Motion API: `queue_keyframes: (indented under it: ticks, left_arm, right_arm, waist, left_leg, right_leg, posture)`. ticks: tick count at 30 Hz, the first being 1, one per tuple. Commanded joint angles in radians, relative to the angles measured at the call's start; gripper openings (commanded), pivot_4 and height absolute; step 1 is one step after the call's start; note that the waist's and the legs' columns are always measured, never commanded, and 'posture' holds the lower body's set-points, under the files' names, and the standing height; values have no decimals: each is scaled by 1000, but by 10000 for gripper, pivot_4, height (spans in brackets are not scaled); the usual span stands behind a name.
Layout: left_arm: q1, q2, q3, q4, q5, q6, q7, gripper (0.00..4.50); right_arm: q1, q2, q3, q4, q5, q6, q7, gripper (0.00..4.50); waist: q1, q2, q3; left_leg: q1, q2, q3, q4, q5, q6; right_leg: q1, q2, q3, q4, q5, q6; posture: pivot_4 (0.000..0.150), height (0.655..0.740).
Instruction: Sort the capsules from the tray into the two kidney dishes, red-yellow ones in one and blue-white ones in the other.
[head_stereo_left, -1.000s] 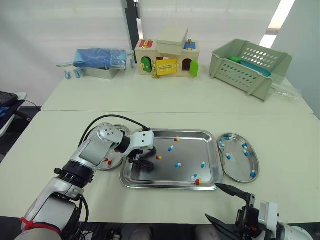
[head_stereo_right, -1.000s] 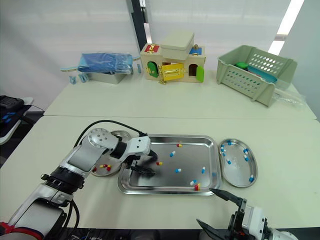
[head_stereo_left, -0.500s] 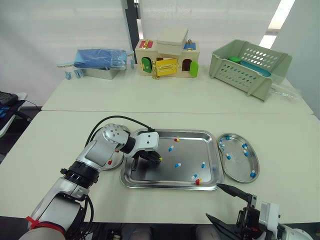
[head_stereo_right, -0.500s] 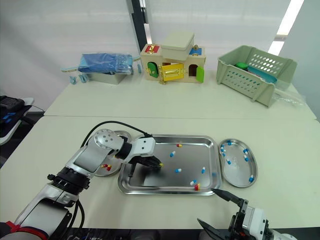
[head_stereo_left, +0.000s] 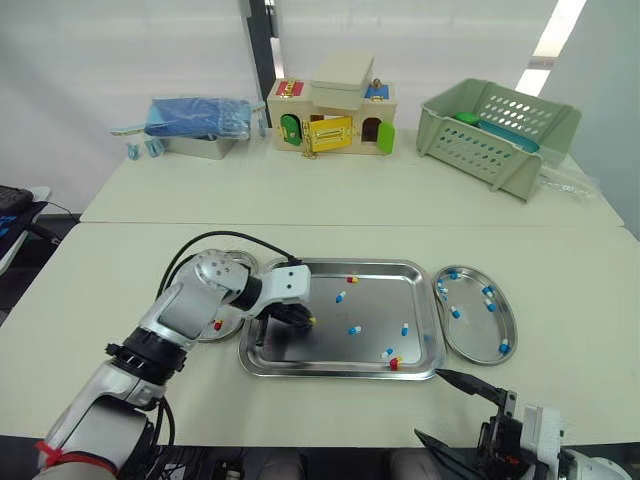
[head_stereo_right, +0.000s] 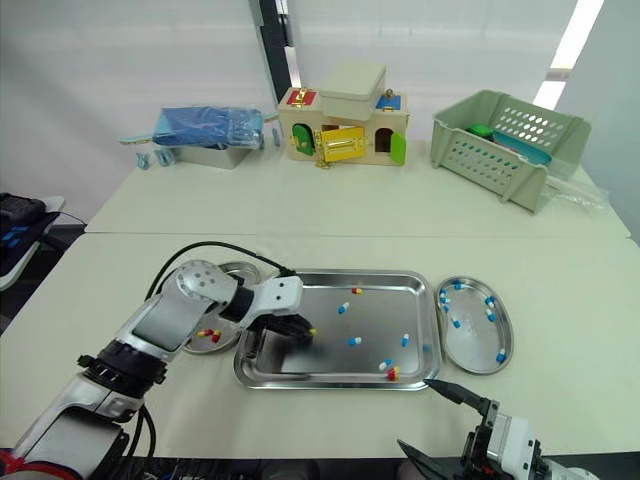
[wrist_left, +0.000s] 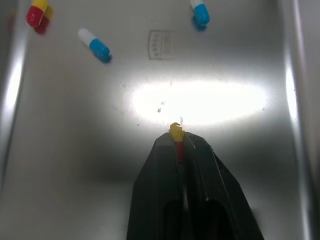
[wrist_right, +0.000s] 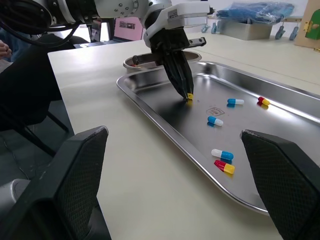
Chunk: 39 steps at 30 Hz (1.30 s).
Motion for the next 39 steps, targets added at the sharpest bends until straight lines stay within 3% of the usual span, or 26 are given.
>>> queue_keyframes:
  ticks: [1, 15, 30, 34, 39]
  left_arm:
    - [25, 65, 87, -77, -38, 65, 21, 179]
    - [209, 278, 374, -193, -158, 289, 144, 179]
    - [290, 304, 420, -163, -186, 278, 239, 179]
    - [291, 303, 414, -158, -191, 264, 246, 9565]
    - [288, 300, 406, -151, -192, 254, 245, 24635]
  right_arm:
    - [0, -25, 4, -22, 28, -10, 31, 45000]
    - [-110, -114, 34, 23, 67, 30, 150, 45000]
    - [-167, -123, 31, 45, 84, 77, 187, 45000]
    - [-162, -119, 27, 41, 84, 78, 186, 45000]
    - [-156, -119, 21, 38, 82, 82, 182, 45000]
  waist:
    - [2, 0, 0]
    - [3, 0, 0]
    - [5, 0, 0]
    - [5, 0, 0]
    - [5, 0, 0]
  left_leg:
    - [0, 0, 0, 0, 0, 0]
    - [0, 0, 0, 0, 0, 0]
    - [0, 0, 0, 0, 0, 0]
    - [0, 0, 0, 0, 0, 0]
    - [0, 0, 0, 0, 0, 0]
  right_leg:
    - [0, 0, 0, 0, 0, 0]
    - [0, 0, 0, 0, 0, 0]
    - [0, 0, 0, 0, 0, 0]
    - [0, 0, 0, 0, 0, 0]
    - [0, 0, 0, 0, 0, 0]
  posture:
    - [1500, 7400]
    - [1500, 7400]
    - [1500, 7400]
    - [1500, 7400]
    - [1500, 7400]
